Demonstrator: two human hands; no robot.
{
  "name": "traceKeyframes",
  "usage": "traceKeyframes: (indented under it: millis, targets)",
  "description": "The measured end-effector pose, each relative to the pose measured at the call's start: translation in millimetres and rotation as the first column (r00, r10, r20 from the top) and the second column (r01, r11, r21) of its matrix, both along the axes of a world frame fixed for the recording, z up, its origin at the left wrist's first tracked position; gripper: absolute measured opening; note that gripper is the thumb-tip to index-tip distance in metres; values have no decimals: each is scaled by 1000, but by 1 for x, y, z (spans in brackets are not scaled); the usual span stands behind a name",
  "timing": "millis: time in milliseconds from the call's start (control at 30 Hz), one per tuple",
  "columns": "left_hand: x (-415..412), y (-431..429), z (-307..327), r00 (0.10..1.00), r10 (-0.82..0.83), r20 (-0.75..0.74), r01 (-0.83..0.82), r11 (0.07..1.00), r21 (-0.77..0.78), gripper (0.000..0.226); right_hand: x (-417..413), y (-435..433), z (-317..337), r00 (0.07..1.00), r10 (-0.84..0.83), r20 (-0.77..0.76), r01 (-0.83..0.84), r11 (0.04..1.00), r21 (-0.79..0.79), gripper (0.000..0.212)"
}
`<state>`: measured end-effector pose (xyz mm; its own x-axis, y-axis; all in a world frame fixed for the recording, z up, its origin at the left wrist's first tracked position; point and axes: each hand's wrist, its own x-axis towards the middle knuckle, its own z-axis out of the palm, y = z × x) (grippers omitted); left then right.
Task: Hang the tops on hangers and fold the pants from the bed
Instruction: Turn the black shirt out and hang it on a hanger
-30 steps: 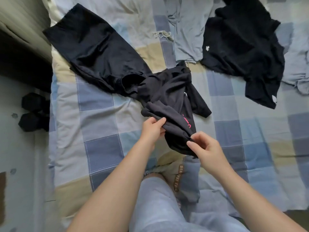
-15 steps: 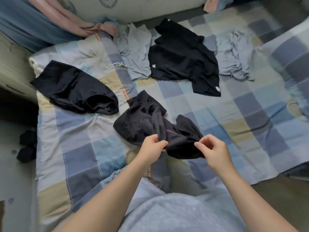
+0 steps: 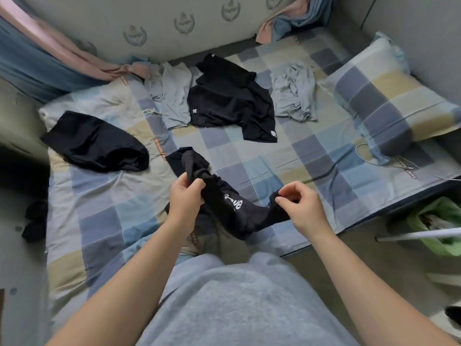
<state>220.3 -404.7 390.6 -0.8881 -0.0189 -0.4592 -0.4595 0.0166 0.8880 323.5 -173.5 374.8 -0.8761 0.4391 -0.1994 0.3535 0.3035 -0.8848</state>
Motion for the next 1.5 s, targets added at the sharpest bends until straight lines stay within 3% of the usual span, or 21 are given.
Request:
traceKeyframes:
  millis: [167, 267, 433, 633, 767, 867, 967, 1033, 1133, 1200, 1267, 1367, 1500]
  targets:
    - [17, -6, 45, 992, -70, -103, 74, 997, 29, 32, 21, 1, 42, 995, -83, -50, 83, 996, 7, 32]
    - [29, -14, 66, 980, -143, -135, 160, 979, 129, 16, 35, -14, 67, 988, -109, -110, 106, 994, -33, 30]
    - [55, -29, 111, 939, -275, -209, 327, 900, 288, 11, 73, -76, 93, 990, -37, -134, 19, 992, -128, 24]
    - [105, -37, 150, 839, -450, -306, 540, 761, 360, 17, 109, -153, 97, 986, 106, -131, -120, 988, -99, 61]
    - [135, -38, 161, 779, -529, -337, 620, 732, 283, 28, 116, -162, 104, 966, -64, -249, 48, 996, -70, 15]
    - [135, -41, 157, 742, -547, -388, 623, 776, 99, 39, 125, -141, 108, 954, -102, -280, 37, 973, -229, 23]
    - [133, -40, 144, 669, -593, -449, 600, 787, -146, 29, 132, -112, 117, 931, -237, -278, 75, 868, -490, 26]
    - [135, -34, 131, 667, -608, -431, 572, 788, -227, 12, 134, -91, 128, 914, -304, -269, 101, 812, -576, 33]
    - [140, -19, 108, 689, -653, -315, 598, 757, -263, 68, 136, -58, 147, 901, -356, -248, 110, 740, -664, 33]
    - [146, -2, 100, 694, -691, -204, 655, 723, -221, 108, 136, -37, 158, 903, -360, -236, 124, 742, -658, 34]
    - [156, 21, 93, 683, -716, -145, 708, 697, -109, 120, 138, -16, 166, 905, -336, -262, 106, 773, -626, 19]
    - [165, 51, 86, 616, -769, -171, 766, 635, -97, 90, 141, 7, 175, 904, -317, -288, 90, 798, -596, 9]
    - [176, 91, 85, 701, -667, -252, 658, 742, -129, 14, 155, 48, 184, 917, -252, -308, 40, 828, -559, 29]
